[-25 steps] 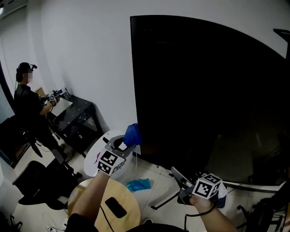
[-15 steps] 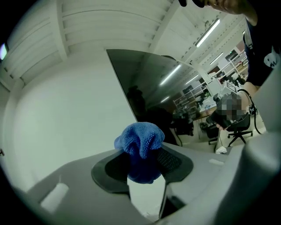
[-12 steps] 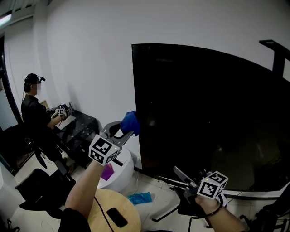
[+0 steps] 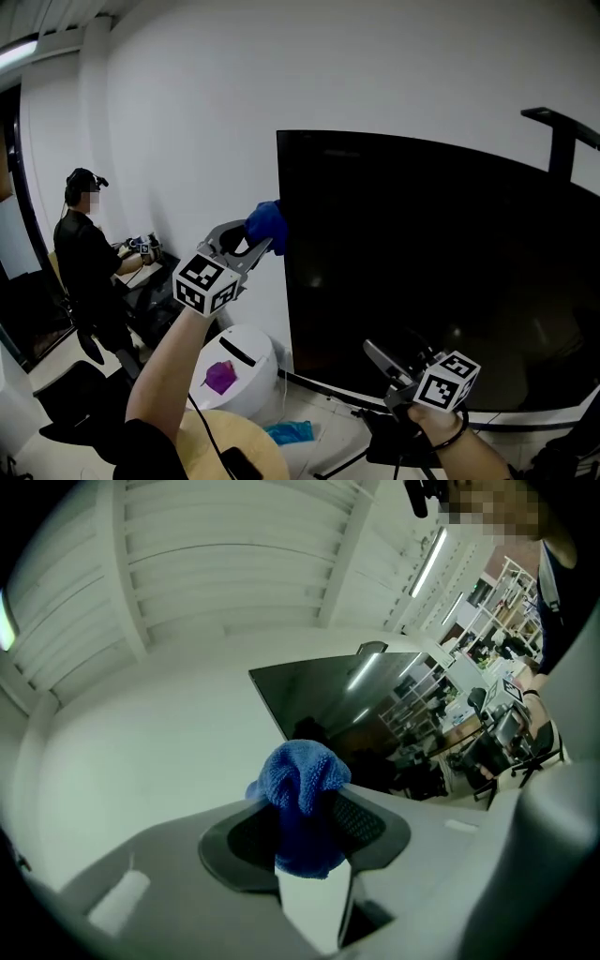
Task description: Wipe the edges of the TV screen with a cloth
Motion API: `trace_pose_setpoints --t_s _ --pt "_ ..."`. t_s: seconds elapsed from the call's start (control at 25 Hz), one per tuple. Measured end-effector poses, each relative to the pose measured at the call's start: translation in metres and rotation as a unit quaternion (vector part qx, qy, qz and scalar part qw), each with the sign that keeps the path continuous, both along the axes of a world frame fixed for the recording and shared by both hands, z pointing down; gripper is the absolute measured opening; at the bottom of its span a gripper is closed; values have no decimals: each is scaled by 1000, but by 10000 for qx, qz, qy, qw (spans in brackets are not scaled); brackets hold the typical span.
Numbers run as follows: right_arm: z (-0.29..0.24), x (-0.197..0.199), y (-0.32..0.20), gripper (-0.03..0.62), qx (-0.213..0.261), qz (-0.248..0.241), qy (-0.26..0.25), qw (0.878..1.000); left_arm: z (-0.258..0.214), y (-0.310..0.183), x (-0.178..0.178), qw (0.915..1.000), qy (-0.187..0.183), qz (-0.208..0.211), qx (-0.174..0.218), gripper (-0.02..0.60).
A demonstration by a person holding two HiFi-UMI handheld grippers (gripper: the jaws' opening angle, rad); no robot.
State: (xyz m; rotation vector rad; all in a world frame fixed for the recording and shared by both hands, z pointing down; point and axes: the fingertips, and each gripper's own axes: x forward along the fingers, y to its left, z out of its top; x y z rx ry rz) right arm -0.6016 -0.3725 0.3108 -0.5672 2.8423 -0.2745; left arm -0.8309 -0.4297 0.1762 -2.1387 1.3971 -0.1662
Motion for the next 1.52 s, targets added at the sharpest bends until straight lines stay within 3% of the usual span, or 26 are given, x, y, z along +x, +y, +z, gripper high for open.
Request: trace_pose_setpoints --t_s 0.32,0.64,0.88,1.16,1.36,1.52 --pt "-27 14 6 319 263 75 -102 9996 -89 4 -3 9990 -126 -91 407 135" --pt "-34 31 11 318 219 88 -248 9994 -146 10 -2 9971 -347 -258 626 133" --pt "-56 41 17 316 446 109 -330 9984 -186 19 -2 9943 -596 -437 769 132" --pt "-95 54 28 314 763 90 -462 9960 -227 36 10 9843 -1473 -672 697 132" --pt "-110 63 38 313 881 83 -571 9944 -223 36 30 9655 -2420 -880 379 132" --pt "-117 72 44 313 831 0 -690 9941 -211 27 47 9625 -2583 -809 167 132"
